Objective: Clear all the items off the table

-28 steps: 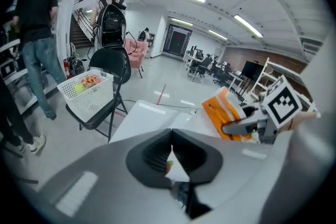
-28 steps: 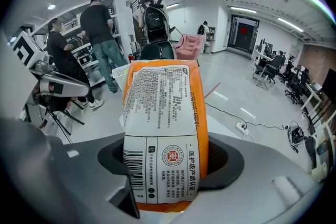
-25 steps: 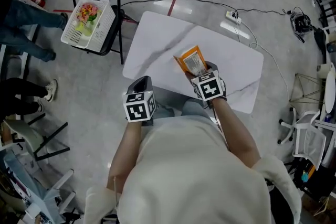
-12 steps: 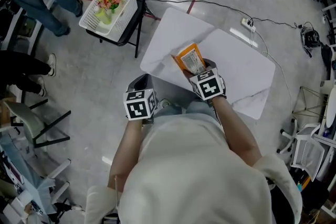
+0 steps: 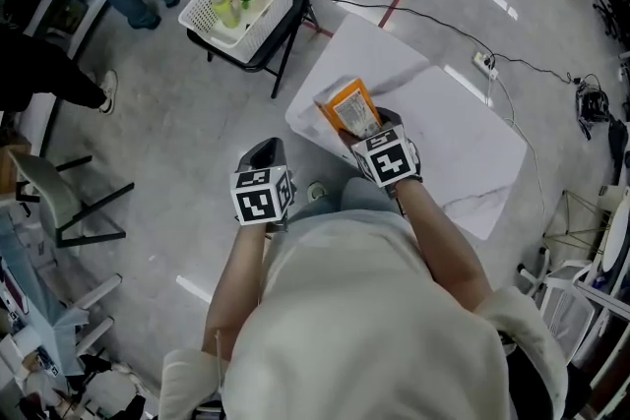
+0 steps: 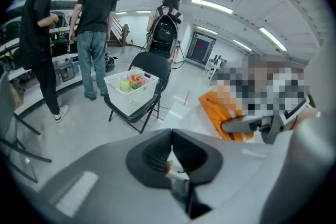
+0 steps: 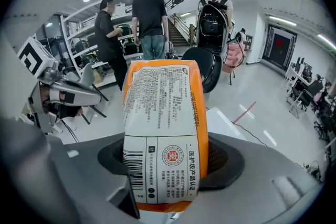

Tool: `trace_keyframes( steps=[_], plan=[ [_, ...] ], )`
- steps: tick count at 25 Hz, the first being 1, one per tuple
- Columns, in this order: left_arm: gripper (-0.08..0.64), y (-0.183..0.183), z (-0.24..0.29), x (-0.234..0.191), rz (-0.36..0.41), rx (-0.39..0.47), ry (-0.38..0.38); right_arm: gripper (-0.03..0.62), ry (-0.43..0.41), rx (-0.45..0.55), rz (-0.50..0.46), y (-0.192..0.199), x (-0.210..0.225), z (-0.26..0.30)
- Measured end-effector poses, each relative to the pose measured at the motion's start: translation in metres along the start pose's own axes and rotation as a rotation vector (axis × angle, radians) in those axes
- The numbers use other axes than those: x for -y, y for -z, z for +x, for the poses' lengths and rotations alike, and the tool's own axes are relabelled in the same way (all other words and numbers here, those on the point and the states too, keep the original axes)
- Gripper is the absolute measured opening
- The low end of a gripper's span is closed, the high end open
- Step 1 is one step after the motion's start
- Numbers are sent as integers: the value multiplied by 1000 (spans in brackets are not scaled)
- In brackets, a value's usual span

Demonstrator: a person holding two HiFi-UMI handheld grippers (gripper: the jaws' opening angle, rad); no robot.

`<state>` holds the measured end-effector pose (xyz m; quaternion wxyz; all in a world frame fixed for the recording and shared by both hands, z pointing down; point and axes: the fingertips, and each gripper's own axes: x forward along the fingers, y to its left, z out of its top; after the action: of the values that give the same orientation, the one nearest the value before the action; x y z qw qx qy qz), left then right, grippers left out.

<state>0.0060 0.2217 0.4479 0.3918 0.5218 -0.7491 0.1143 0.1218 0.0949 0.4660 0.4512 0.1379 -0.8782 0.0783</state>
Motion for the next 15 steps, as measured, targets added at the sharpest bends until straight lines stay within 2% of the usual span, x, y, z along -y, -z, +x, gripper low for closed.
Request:
trace_keyframes(
  steps=[9,15],
  plan=[
    [8,-6,-4,-35,-90,32,-77,333,-72,-3,-105,-37,-18,24],
    [8,-16,0,-58,-95,49,-111,332,-99,1,-161,-67,-26,46]
  ],
)
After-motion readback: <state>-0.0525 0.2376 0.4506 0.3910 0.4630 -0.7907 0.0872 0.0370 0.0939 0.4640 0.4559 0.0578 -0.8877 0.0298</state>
